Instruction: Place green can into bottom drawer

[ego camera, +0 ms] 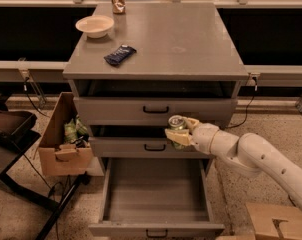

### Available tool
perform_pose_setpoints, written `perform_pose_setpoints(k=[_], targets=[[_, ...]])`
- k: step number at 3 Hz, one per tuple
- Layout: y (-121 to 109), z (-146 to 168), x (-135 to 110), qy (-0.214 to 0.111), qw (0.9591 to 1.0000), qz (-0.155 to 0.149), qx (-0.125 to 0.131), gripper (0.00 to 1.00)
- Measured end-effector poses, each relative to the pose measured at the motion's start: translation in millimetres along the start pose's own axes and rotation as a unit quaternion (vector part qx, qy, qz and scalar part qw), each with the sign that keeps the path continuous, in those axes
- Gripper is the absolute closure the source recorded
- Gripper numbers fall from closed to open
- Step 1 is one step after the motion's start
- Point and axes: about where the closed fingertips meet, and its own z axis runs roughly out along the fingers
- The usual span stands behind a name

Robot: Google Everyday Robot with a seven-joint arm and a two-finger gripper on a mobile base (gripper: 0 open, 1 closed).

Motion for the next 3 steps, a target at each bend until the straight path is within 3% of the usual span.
perform_pose_setpoints(k=[1,2,3], targets=[[39,34,81,0.030,0.9966,-0.013,-0.075,1.00],[64,59,159,0.055,0.9897,-0.021,-0.130,1.00],[82,75,225,0.074,0.9837,-0.014,-0.163,1.00]])
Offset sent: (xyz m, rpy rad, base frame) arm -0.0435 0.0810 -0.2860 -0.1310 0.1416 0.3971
